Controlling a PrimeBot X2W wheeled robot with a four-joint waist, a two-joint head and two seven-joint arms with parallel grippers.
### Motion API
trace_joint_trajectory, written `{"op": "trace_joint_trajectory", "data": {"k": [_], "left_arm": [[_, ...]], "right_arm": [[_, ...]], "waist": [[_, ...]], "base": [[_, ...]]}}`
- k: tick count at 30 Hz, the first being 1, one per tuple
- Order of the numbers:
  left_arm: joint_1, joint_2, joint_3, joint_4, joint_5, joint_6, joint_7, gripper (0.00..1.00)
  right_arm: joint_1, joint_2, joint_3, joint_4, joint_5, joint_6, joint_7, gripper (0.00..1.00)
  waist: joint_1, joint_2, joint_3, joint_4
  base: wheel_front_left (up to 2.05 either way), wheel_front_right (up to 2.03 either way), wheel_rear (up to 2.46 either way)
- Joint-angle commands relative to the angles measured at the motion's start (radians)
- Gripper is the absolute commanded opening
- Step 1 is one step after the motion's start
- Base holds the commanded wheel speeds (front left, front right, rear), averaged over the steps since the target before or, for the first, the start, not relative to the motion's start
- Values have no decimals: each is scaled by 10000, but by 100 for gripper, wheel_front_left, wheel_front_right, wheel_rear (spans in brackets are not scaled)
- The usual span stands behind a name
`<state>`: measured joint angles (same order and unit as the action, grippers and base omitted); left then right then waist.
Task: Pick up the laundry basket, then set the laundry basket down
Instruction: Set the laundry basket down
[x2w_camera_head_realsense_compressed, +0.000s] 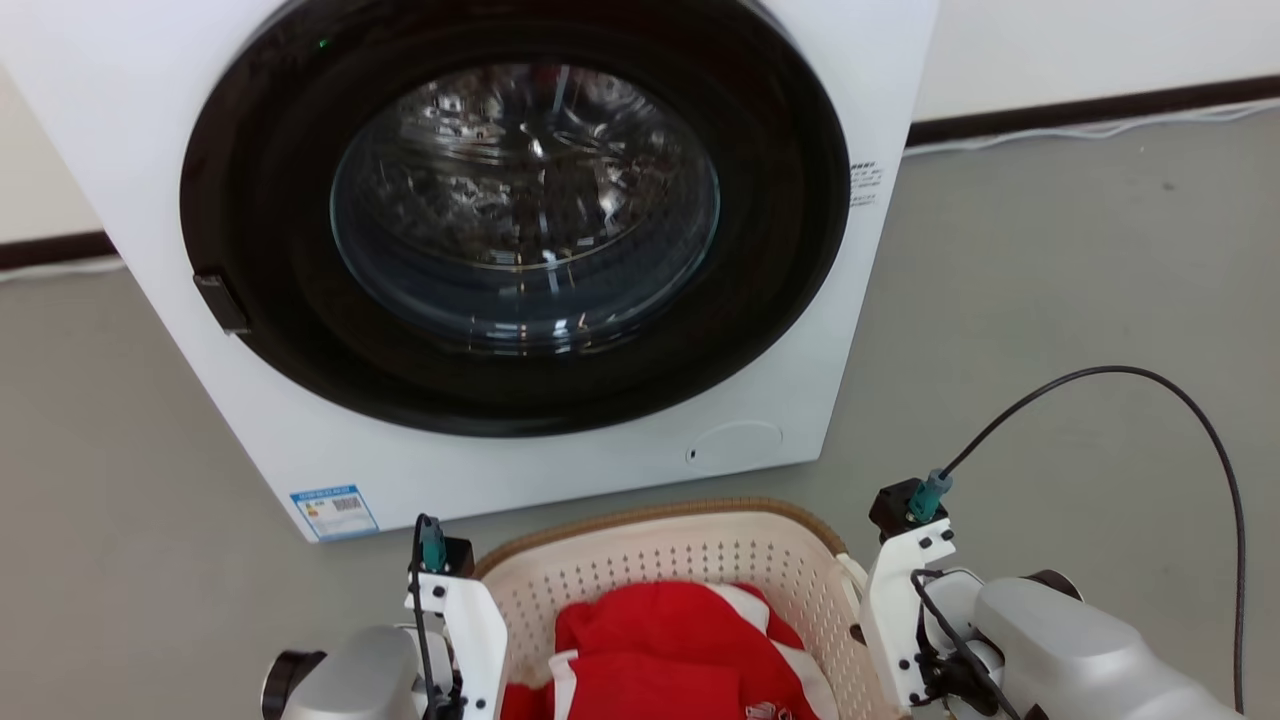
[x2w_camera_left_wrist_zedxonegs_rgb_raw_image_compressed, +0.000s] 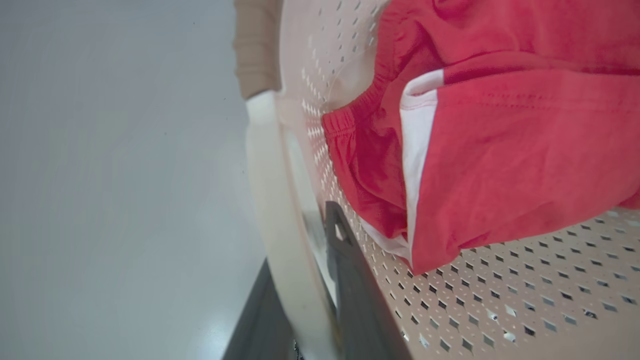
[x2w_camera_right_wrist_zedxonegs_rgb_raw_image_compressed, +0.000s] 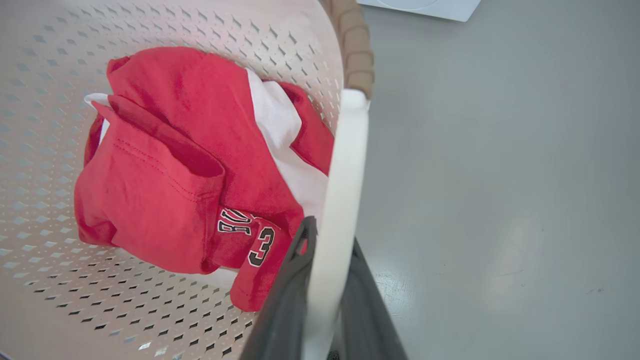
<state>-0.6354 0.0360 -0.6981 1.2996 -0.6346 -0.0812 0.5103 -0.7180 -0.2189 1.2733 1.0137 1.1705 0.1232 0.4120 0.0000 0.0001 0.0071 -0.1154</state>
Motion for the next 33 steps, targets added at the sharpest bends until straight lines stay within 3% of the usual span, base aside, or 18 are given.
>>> {"op": "trace_joint_trajectory", "data": {"k": [1, 18, 33], "left_arm": [[-482, 177, 45, -154, 69, 43, -56, 0], [-1275, 435, -190, -174, 309, 512, -1244, 0], [-2290, 472, -373, -227, 579, 1380, -2705, 0]], "right_arm": [[-178, 74, 12, -251, -119, 75, -376, 0], [-554, -25, 55, -555, -608, 75, -2468, 0], [-1233, -134, 66, 4, -1217, 75, -4696, 0]], "waist": [[0, -1, 137, 33], [0, -1, 2335, 302], [0, -1, 4444, 355]], "base": [[0, 0, 0], [0, 0, 0], [0, 0, 0]]}}
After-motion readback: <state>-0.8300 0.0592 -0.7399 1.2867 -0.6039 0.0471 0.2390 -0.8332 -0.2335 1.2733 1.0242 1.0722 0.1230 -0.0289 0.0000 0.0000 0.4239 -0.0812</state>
